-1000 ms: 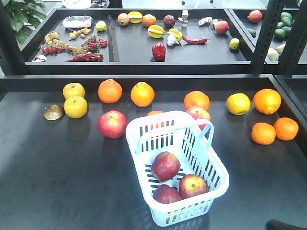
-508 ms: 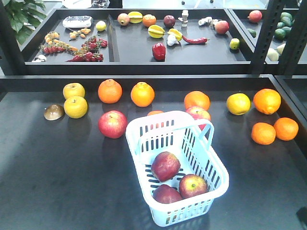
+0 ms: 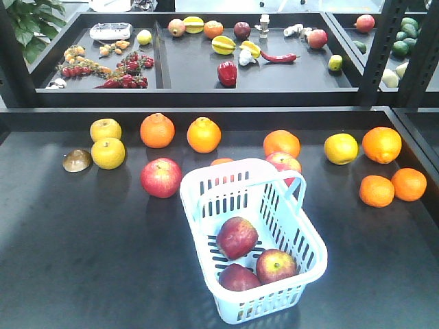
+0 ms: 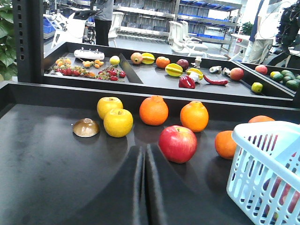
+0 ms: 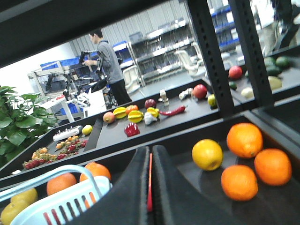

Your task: Pick three apples into basket with both arms

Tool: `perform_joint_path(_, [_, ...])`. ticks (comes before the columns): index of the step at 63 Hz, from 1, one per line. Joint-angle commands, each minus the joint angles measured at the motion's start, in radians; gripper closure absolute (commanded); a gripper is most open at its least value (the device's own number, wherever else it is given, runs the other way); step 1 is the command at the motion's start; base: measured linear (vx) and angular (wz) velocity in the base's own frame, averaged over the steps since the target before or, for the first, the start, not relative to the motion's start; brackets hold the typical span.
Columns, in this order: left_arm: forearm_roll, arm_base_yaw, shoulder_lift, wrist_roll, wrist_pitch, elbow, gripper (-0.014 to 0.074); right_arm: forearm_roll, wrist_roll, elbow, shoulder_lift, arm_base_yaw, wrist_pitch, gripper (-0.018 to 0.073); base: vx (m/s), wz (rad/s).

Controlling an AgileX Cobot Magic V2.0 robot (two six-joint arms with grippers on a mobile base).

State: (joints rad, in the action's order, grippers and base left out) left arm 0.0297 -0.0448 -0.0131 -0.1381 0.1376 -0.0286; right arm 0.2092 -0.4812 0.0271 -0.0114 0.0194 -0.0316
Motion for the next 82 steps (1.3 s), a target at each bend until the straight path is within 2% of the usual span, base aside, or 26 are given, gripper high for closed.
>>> perform_joint_path(1, [0.01, -0.005, -0.013, 0.0, -0.069, 0.025, 0.0603, 0.014, 0.053, 0.015, -0.012, 0.007, -0.09, 0.0564, 0.0, 0.0])
perform_joint_path(12, [0.01, -0.005, -0.013, 0.0, -0.069, 0.025, 0.0603, 0.014, 0.13, 0.015, -0.012, 0.007, -0.088, 0.0564, 0.0, 0.0])
perform_joint_path(82, [0.01, -0.005, -0.013, 0.0, -0.069, 0.025, 0.0603, 0.014, 0.119, 0.014, -0.012, 0.007, -0.087, 0.0564, 0.0, 0.0])
